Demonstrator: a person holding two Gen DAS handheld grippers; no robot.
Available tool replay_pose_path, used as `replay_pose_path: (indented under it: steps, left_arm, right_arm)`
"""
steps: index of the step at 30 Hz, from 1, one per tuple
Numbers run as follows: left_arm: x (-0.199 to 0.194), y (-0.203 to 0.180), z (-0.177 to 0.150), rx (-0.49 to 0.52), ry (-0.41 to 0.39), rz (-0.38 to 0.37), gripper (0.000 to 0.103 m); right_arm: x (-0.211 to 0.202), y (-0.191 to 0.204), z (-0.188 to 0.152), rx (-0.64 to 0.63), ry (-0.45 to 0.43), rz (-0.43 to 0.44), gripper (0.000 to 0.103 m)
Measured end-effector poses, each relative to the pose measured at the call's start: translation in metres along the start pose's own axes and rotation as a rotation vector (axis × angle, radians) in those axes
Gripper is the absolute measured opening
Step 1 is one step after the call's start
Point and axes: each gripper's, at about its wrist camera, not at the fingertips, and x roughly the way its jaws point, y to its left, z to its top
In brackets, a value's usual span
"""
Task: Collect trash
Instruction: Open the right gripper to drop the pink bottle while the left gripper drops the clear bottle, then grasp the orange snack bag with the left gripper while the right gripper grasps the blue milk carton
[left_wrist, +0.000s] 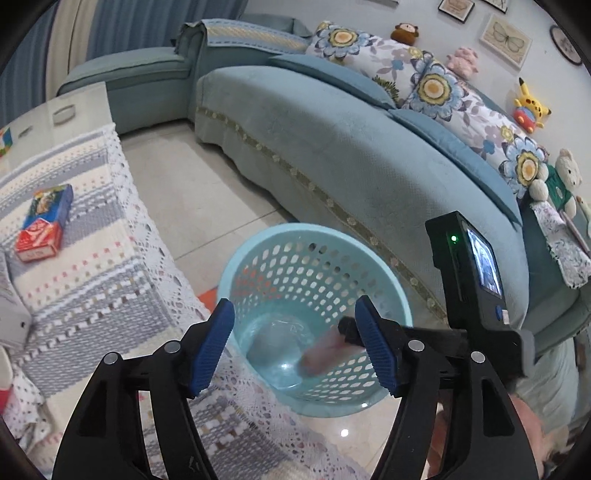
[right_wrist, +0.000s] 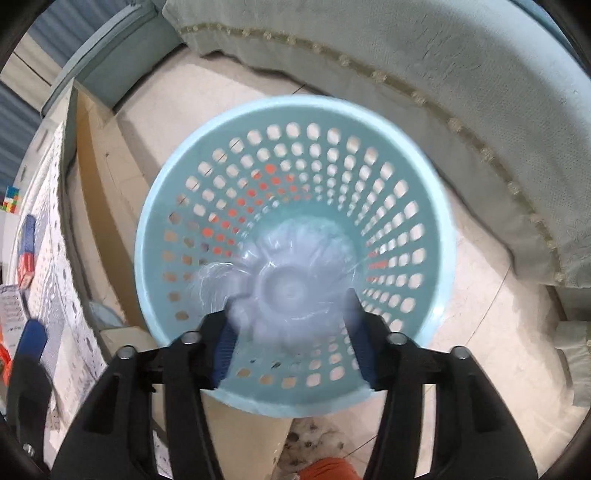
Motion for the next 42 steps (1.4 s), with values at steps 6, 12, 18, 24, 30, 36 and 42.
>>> replay_pose_path:
  steps: [6, 12, 18, 24, 30, 36, 42]
  left_arm:
    - [-0.041, 0.011, 0.002, -0.023, -0.054, 0.0, 0.066]
    - [-0.101, 0.038, 0.004, -0.076, -0.141, 0.022, 0.066]
    - [-0.172, 0.082, 0.004, -0.131, -0.249, 0.098, 0.066]
    - [-0.252, 0.159, -0.007, -0.235, -0.34, 0.275, 0.066]
    - [-0.315, 0.269, -0.036, -0.388, -0.322, 0.535, 0.073]
    - [-0.336, 0.384, -0.092, -0.65, -0.257, 0.65, 0.075]
    - [-0.319, 0.421, -0.109, -0.725, -0.189, 0.59, 0.078]
  right_arm:
    - [-0.031, 0.017, 0.0, -0.042, -0.128, 0.081, 0.053]
    - [-0.104, 0.052, -0.021, -0.131, -0.442, 0.156, 0.053]
    - [-0.151, 0.108, -0.052, -0.262, -0.641, 0.231, 0.053]
    - [-0.172, 0.177, -0.086, -0.416, -0.705, 0.299, 0.053]
    - [-0.156, 0.253, -0.112, -0.572, -0.656, 0.329, 0.054]
    - [-0.12, 0.316, -0.12, -0.68, -0.513, 0.305, 0.063]
    - [-0.086, 0.348, -0.118, -0.732, -0.454, 0.289, 0.063]
